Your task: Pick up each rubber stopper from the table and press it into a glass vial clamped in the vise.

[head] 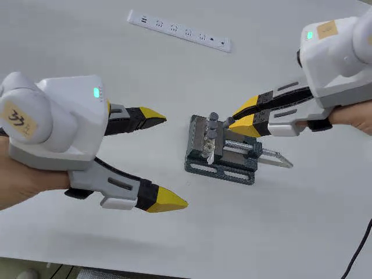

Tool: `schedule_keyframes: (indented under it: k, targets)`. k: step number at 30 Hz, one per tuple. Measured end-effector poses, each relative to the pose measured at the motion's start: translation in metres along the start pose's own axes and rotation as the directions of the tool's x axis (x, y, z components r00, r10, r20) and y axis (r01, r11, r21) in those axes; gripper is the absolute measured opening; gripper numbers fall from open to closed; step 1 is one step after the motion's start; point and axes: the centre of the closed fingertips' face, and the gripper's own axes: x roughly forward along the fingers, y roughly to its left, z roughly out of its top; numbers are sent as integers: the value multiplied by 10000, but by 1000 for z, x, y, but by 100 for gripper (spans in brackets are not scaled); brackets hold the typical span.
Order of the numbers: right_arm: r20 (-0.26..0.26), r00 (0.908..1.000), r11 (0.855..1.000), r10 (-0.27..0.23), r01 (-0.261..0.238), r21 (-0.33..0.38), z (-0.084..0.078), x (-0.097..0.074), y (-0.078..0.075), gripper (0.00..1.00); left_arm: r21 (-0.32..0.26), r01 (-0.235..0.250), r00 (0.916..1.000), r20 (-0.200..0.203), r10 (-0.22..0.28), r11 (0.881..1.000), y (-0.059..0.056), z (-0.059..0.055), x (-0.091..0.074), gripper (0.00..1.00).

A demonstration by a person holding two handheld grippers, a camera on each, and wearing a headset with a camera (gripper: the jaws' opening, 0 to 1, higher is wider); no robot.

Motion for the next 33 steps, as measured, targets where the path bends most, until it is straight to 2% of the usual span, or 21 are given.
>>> schedule_keyframes:
  k: [7, 13, 19, 33]
  targets:
    - [-1002, 9949, 9990, -110, 65, -453, -18, 24, -5, 6, 97, -161, 9998, -129, 163, 9998, 5, -14, 5, 97]
    - [-1406, 9901, 9988, 12, -80, -476, -26, 39, -8, 6, 29, -219, 9994, -253, 220, 9998, 8, -24, 7, 99]
    - [-1819, 9833, 9981, 29, -141, -599, -38, 51, -10, 6, -100, -176, 9997, -184, 174, 9998, 10, -27, 7, 99]
    - [-2067, 9784, 9976, 73, -212, -653, -44, 56, -13, 6, -163, -165, 9997, -158, 162, 9997, 11, -27, 8, 99]
